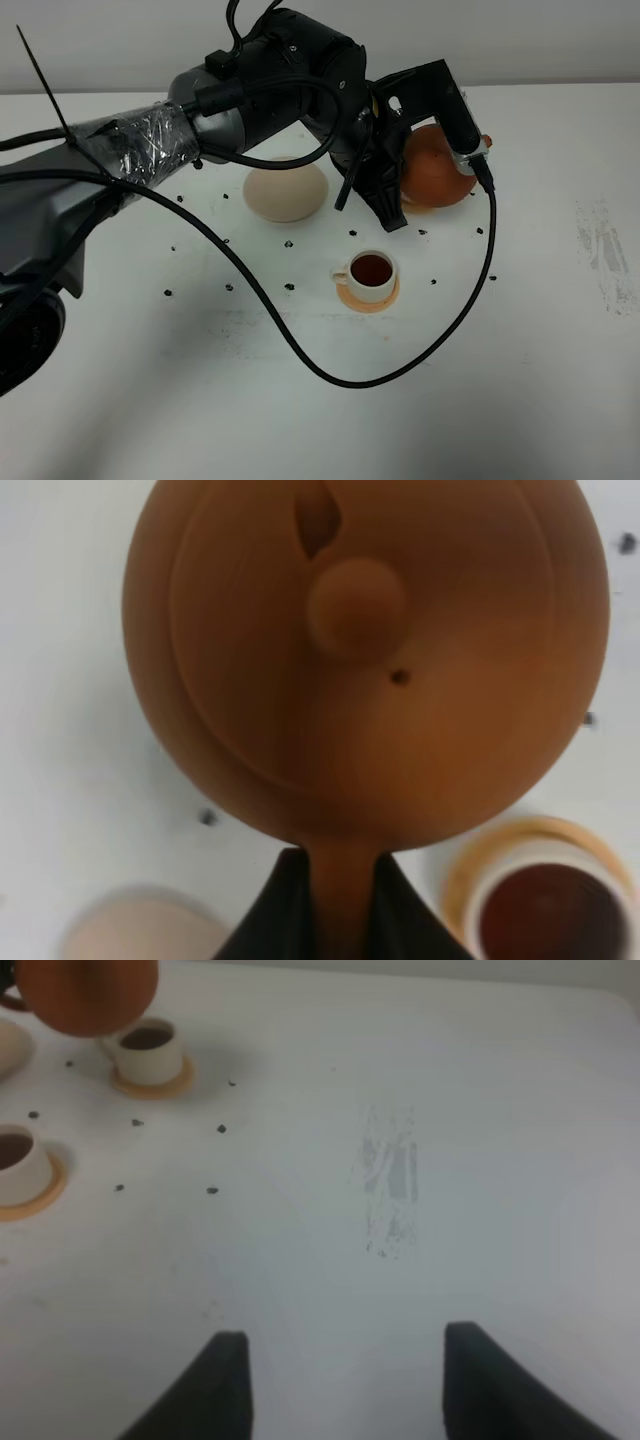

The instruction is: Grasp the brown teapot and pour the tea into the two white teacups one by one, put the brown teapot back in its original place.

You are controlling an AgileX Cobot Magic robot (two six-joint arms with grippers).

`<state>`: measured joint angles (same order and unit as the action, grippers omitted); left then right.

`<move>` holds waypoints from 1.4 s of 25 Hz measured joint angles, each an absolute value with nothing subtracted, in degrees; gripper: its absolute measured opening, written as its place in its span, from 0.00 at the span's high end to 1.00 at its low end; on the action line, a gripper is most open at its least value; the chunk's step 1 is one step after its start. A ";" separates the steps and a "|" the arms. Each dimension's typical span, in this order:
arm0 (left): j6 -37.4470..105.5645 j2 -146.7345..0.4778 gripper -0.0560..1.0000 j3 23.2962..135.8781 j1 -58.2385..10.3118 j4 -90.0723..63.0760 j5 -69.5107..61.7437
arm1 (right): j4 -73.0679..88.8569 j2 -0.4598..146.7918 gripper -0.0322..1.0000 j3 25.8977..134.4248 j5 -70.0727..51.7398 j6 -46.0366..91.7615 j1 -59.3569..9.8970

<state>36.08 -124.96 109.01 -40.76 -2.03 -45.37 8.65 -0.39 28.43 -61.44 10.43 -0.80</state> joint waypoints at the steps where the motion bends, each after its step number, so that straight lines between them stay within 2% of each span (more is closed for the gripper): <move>1: 34.93 -125.00 0.83 109.01 -40.76 -2.03 -46.03 | 8.65 -0.39 0.53 28.43 -61.44 10.43 -0.80; 16: 32.36 -134.58 0.83 117.71 -40.89 -1.96 -47.81 | 8.65 -0.39 0.53 28.43 -61.44 10.43 -0.80; 35: 32.58 -138.80 0.83 118.24 -41.93 -2.03 -45.79 | 8.65 -0.39 0.53 28.43 -61.44 10.43 -0.80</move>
